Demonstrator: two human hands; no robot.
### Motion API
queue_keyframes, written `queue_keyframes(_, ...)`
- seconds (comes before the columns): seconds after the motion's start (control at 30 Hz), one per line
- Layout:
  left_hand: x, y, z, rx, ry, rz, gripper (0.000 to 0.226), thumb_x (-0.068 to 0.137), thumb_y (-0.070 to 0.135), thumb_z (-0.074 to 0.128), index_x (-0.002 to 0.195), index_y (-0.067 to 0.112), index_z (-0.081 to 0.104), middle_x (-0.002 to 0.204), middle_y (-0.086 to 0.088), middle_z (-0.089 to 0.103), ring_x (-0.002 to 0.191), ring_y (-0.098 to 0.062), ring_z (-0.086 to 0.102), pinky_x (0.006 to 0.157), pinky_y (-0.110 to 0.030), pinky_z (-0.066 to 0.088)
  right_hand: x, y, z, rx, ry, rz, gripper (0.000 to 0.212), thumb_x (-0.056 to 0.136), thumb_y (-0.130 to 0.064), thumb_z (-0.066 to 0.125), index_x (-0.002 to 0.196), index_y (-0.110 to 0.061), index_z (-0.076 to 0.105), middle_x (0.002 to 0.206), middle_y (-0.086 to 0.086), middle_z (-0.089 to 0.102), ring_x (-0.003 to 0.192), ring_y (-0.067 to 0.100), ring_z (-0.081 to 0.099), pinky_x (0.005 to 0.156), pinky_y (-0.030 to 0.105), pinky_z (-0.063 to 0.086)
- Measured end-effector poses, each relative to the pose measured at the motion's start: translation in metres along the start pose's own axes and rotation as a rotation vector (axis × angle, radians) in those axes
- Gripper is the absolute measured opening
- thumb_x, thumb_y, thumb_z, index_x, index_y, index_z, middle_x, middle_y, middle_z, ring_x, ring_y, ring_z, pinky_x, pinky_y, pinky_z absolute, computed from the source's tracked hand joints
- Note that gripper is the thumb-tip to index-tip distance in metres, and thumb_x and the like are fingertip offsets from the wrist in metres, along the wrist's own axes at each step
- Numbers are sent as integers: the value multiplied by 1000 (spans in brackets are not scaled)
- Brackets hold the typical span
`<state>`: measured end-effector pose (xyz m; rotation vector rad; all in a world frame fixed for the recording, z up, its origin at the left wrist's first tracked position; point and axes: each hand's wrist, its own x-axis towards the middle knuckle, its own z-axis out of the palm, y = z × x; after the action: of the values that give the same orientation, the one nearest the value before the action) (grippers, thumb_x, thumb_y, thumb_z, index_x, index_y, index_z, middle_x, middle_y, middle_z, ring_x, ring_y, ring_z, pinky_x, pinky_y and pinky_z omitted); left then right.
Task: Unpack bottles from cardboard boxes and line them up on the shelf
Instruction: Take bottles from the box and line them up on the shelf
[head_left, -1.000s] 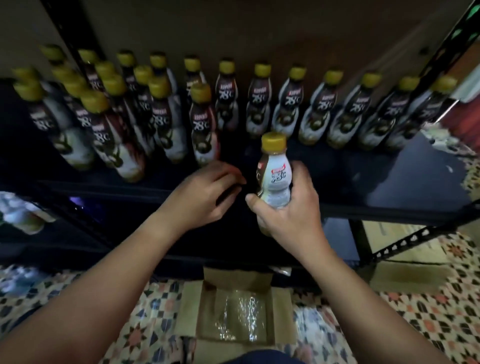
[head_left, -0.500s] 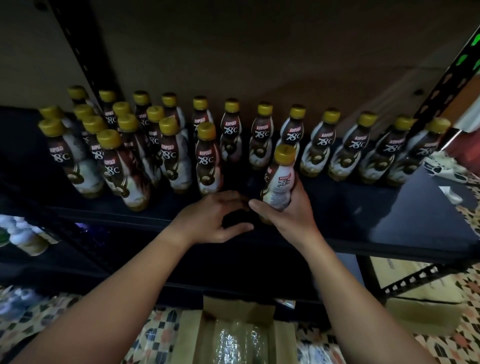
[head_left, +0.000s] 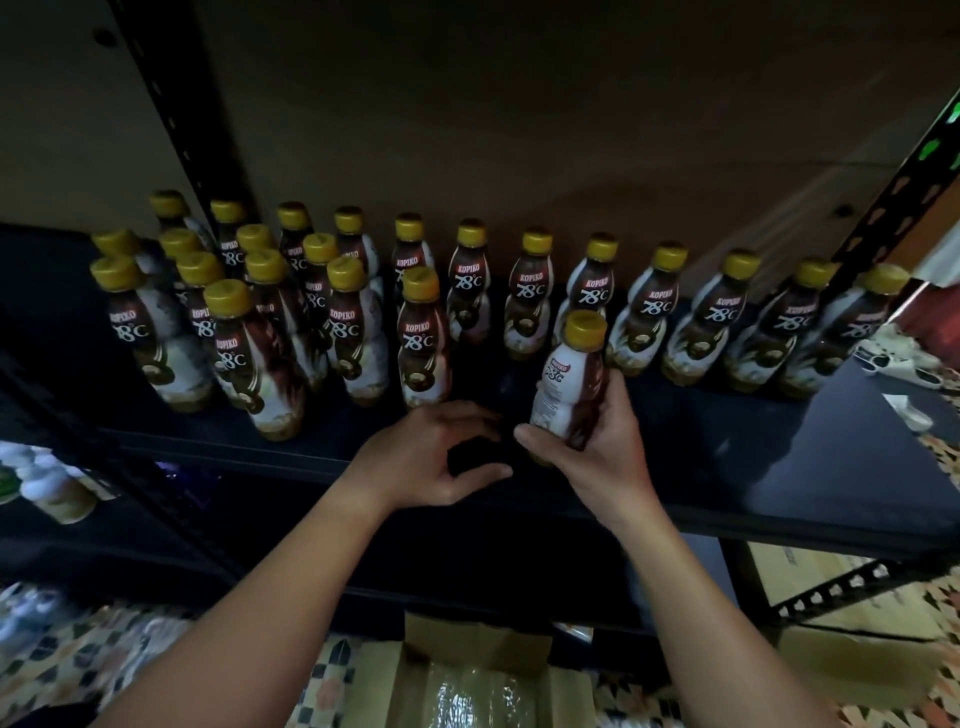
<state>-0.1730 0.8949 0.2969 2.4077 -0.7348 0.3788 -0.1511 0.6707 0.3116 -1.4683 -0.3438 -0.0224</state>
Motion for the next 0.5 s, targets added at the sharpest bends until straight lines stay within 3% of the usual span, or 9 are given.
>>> queue_keyframes(0.07, 0, 0, 0, -2, 6, 3, 47, 92, 58, 66, 113, 17, 76, 125, 7, 68, 114, -7, 66, 89, -35, 58, 1, 0, -4, 31, -68, 12, 67, 69, 5, 74, 129, -16, 53, 126, 20, 65, 118, 33, 64, 95, 45, 54)
queue_keyframes(0.13, 0, 0, -1, -15, 16, -6, 47, 91, 58, 68, 111, 17, 76, 124, 7, 69, 113, -6, 66, 90, -35, 58, 0, 0, -6, 11, -77, 26, 63, 69, 13, 70, 126, -14, 58, 124, 25, 65, 115, 37, 65, 98, 52, 52)
queue_keyframes(0.23, 0, -2, -1, -37, 25, -15, 45, 89, 58, 71, 110, 18, 77, 123, 9, 69, 113, -5, 65, 91, -34, 57, -1, 3, -5, -52, -22, 17, 62, 71, 22, 77, 119, -15, 61, 112, 6, 74, 104, 18, 70, 93, 40, 55)
queue_keyframes(0.33, 1, -3, 1, -49, 36, 0, 43, 88, 55, 74, 109, 18, 77, 122, 8, 70, 112, -5, 66, 90, -34, 58, -2, 1, 2, -77, 57, 16, 66, 68, 12, 86, 117, -22, 58, 106, -8, 73, 103, 8, 70, 86, 25, 56)
queue_keyframes(0.5, 0, -2, 1, -45, 30, -32, 45, 87, 59, 72, 110, 21, 77, 123, 10, 70, 112, -4, 66, 89, -34, 58, -3, 2, 8, -143, 140, 8, 71, 66, -5, 94, 122, -26, 55, 111, -15, 71, 108, 5, 68, 92, 34, 55)
